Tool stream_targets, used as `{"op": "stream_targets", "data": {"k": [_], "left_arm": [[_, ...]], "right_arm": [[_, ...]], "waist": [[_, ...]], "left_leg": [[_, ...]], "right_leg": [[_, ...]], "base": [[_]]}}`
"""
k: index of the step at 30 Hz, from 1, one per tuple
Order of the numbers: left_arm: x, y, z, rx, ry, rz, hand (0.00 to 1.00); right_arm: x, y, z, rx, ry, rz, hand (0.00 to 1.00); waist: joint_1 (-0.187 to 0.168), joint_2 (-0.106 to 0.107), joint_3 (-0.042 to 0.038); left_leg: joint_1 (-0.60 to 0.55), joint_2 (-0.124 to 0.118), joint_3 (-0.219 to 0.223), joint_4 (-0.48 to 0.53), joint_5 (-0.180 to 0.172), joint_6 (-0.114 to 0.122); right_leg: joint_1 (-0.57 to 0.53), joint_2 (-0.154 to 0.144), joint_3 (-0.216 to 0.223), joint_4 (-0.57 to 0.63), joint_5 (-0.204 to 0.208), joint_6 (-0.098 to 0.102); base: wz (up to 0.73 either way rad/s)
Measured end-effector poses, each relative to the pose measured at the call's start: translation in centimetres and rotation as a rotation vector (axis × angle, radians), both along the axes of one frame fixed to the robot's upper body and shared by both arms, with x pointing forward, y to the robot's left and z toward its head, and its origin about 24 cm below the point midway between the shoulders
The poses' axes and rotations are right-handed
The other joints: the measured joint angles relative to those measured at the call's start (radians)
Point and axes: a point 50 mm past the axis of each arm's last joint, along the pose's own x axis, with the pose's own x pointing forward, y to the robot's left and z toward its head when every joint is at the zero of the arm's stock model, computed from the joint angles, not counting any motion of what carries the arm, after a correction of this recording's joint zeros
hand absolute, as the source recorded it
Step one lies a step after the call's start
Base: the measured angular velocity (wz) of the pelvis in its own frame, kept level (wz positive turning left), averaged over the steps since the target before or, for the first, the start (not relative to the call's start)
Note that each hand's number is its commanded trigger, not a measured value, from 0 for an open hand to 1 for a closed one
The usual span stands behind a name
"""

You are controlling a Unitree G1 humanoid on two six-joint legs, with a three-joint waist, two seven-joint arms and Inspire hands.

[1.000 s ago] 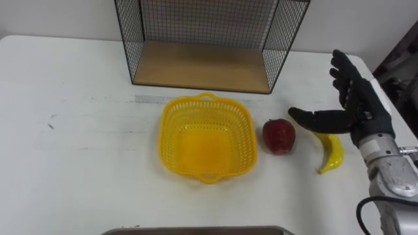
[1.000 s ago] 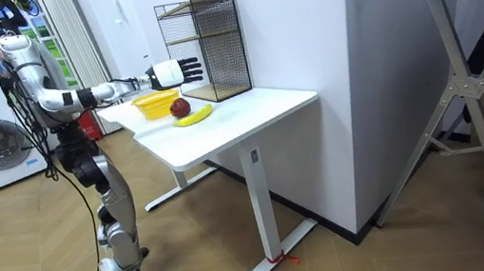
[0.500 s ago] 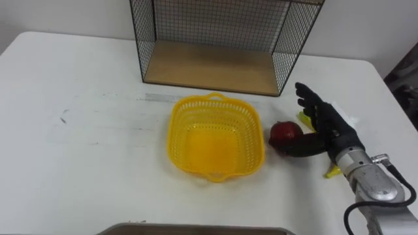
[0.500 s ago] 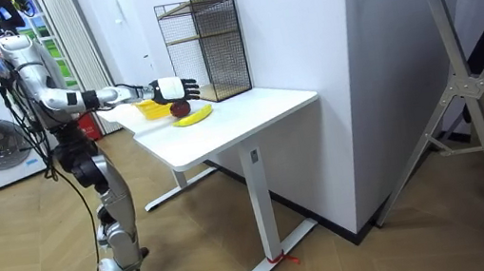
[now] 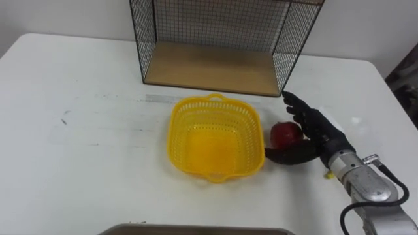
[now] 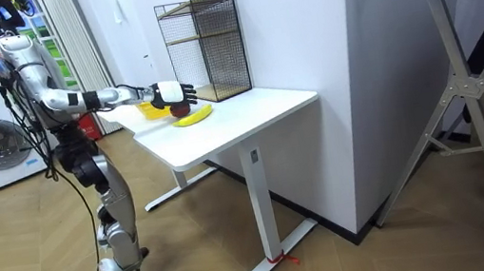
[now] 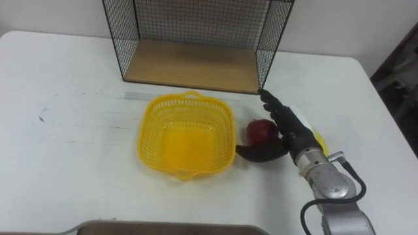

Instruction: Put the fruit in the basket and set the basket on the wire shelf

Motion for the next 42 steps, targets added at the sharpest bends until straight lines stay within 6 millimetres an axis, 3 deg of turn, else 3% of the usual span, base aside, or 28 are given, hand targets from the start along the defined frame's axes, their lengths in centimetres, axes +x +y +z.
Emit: {"op": "stream_targets", "data": {"k": [3,8,22,25,26,27,28,42], "left_arm": [[-0.1,0.0,0.0,0.003,0.004,0.002,0.00],[-0.2,0.0,0.0,0.003,0.007,0.003,0.00],[-0.1,-0.3,-0.1,-0.005,0.007,-0.012,0.00],[0.1,-0.2,-0.1,-0.008,0.003,-0.011,0.00],[0.0,-0.2,-0.1,-0.010,0.005,-0.011,0.00],[0.1,-0.2,-0.1,-0.010,0.005,-0.011,0.00],[0.0,-0.2,-0.1,-0.010,0.005,-0.011,0.00],[0.2,-0.3,-0.1,-0.024,0.010,-0.010,0.00]], "right_arm": [[-0.3,-0.4,-0.8,-0.001,0.036,-0.019,0.00],[-0.5,-0.6,-1.4,0.005,0.063,-0.033,0.00],[-0.8,-0.9,-2.1,0.012,0.086,-0.044,0.00],[-0.7,-0.9,-2.1,0.007,0.083,-0.042,0.00],[-0.7,-0.9,-2.1,0.004,0.085,-0.040,0.20],[-0.7,-0.9,-2.1,0.003,0.087,-0.037,0.56],[-0.7,-0.9,-2.1,0.003,0.089,-0.035,1.00],[0.1,-1.3,-1.7,-0.010,0.082,-0.053,1.00]], "waist": [[0.000,-0.001,-0.0036],[0.001,0.000,-0.0028],[0.002,-0.004,0.0042],[0.003,-0.011,0.0098],[0.003,-0.015,0.0108],[0.003,-0.019,0.0109],[0.003,-0.021,0.0111],[0.004,-0.027,0.0098]], "left_leg": [[0.002,0.000,-0.003,0.006,0.000,0.000],[0.001,0.000,-0.013,0.008,0.000,0.000],[0.004,-0.001,-0.015,0.008,0.000,0.000],[0.003,-0.001,-0.019,0.008,0.000,0.000],[0.003,-0.001,-0.019,0.008,0.000,0.000],[0.003,-0.001,-0.019,0.008,0.000,0.000],[0.003,-0.001,-0.019,0.008,0.000,0.000],[0.002,-0.001,-0.030,0.011,0.000,0.000]], "right_leg": [[0.012,0.000,-0.010,-0.007,0.000,0.001],[0.014,0.000,-0.015,-0.007,0.000,0.001],[0.019,0.000,-0.015,-0.008,0.001,0.001],[0.021,-0.001,-0.022,-0.009,0.001,0.001],[0.021,-0.001,-0.023,-0.009,0.001,0.001],[0.021,-0.001,-0.023,-0.009,0.001,0.001],[0.021,-0.001,-0.023,-0.009,0.001,0.001],[0.027,-0.002,-0.037,-0.010,0.001,0.001]], "base": [[0.10],[0.05],[0.00],[0.06],[0.00],[0.00],[0.00],[0.02]]}}
